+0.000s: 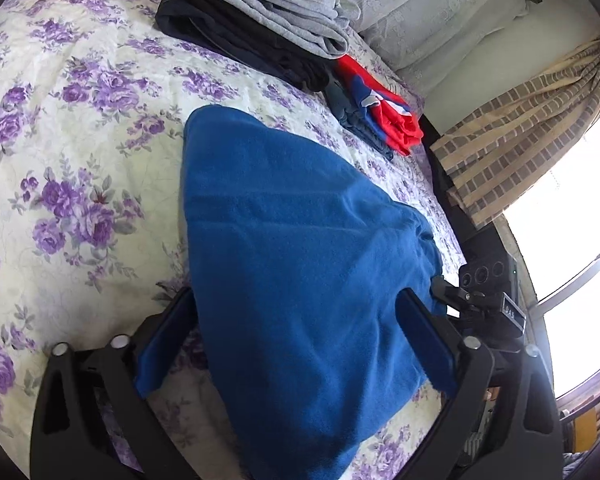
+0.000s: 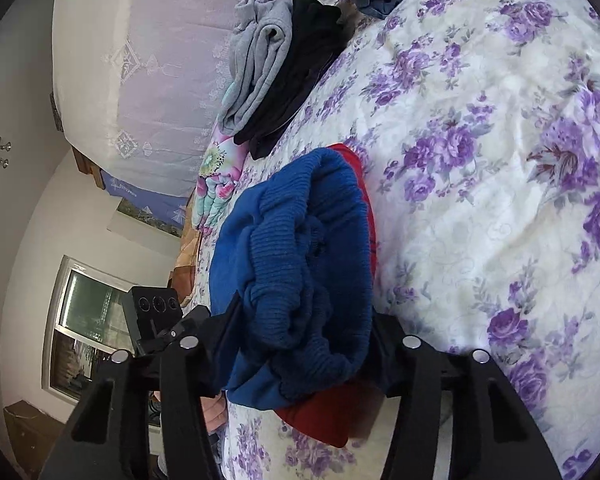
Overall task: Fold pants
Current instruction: 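Lift the folded blue-and-red bundle with both grippers and place it beside the grey stack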
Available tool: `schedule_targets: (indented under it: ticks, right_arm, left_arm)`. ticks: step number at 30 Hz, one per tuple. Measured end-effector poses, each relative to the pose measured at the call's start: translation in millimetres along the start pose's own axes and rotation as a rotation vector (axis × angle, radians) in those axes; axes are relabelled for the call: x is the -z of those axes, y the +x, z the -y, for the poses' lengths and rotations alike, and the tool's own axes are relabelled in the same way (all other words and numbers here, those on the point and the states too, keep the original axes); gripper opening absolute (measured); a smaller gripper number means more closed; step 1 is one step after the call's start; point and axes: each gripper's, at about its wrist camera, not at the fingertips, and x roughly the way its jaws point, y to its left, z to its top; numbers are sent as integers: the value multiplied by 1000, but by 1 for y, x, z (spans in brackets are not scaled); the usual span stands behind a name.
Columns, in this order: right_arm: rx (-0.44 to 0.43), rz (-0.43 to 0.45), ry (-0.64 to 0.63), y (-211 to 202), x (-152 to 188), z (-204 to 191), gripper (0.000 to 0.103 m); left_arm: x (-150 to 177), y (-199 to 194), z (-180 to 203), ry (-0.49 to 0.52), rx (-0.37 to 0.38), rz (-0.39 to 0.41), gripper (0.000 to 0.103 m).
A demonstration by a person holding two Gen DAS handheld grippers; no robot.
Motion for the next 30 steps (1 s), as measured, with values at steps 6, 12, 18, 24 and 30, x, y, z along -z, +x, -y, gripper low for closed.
schedule_targets:
  ticks: [6,12,18,24,30]
  right_arm:
    - [44,47,-98,-1,11,-16,42]
    - [2,73,-100,-16,19,-20,39]
    - [21,112,-119,-52,10,-22,39]
    - [83,265,-182,-118,-67,-37,38]
    - [123,409,-236,-168,-191,-52,38]
  left_arm:
    - [5,-13,2,-2,-21,51,48]
    - [12,-27,24,53,-42,77,25]
    - [2,-17,71,186,-123,52,24]
    - [-71,31,155,374,-104,48,24]
    - [-184,88,243,509,-88,112,24]
